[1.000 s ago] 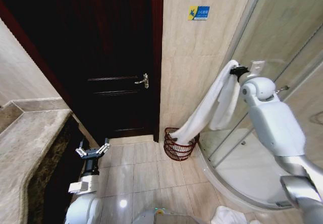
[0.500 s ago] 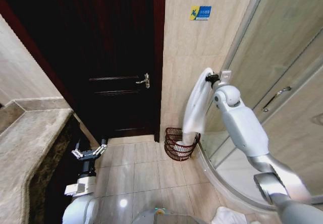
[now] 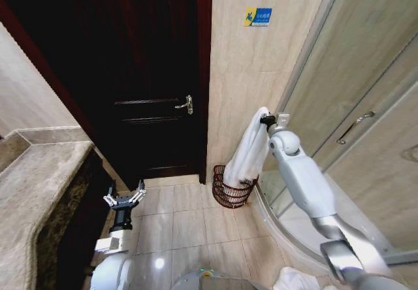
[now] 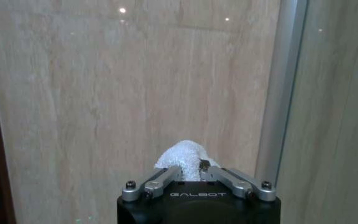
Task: Discard the used towel into the hamper.
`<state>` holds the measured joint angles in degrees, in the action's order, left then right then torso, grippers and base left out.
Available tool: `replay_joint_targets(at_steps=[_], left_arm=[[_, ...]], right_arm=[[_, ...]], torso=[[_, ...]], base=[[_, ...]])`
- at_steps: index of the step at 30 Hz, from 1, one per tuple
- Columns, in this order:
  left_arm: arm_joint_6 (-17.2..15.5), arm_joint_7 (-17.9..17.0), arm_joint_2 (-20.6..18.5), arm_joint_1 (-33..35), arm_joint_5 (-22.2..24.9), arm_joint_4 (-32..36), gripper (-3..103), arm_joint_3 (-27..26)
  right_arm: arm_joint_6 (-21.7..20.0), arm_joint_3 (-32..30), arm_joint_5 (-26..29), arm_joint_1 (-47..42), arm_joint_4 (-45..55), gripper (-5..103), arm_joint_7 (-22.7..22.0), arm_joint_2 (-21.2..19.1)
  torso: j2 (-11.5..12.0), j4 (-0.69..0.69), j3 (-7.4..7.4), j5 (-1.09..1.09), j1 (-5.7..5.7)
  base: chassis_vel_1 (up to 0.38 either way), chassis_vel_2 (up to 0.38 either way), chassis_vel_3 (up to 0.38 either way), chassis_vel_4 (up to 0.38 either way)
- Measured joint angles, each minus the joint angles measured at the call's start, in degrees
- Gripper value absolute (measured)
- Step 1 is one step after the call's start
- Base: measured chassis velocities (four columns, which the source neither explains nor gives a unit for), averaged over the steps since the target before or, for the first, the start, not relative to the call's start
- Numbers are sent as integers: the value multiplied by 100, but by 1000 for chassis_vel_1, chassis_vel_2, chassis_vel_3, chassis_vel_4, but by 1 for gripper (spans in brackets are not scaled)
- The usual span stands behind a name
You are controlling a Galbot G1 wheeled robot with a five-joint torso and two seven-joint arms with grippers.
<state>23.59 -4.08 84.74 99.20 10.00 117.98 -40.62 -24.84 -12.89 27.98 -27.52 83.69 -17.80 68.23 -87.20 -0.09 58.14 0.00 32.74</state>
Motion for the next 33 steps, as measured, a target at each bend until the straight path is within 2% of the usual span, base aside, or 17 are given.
replay_joint_targets(at_steps=[8, 14, 26, 33], left_arm=[[66, -3, 56, 104, -67, -15, 100, 59], [109, 24, 88, 274, -87, 35, 100, 112], [159, 40, 97, 340, -169, 66, 100, 92], [206, 40, 130, 349, -212, 28, 100, 95]], right_arm=[[389, -251, -462, -151, -499, 5, 325, 167], [1096, -520, -953, -114, -1407, 5, 585, 511], [1667, -760, -1235, 87, -2369, 5, 786, 973], [1871, -898, -1305, 274, -2848, 5, 854, 1007]], torso=[[0, -1, 0, 0, -1], [0, -1, 0, -1, -1], [22, 2, -11, 0, -10], [238, 1, -125, 1, -108]], base=[[0, 0, 0, 0], [0, 0, 0, 0], [0, 0, 0, 0], [0, 0, 0, 0]])
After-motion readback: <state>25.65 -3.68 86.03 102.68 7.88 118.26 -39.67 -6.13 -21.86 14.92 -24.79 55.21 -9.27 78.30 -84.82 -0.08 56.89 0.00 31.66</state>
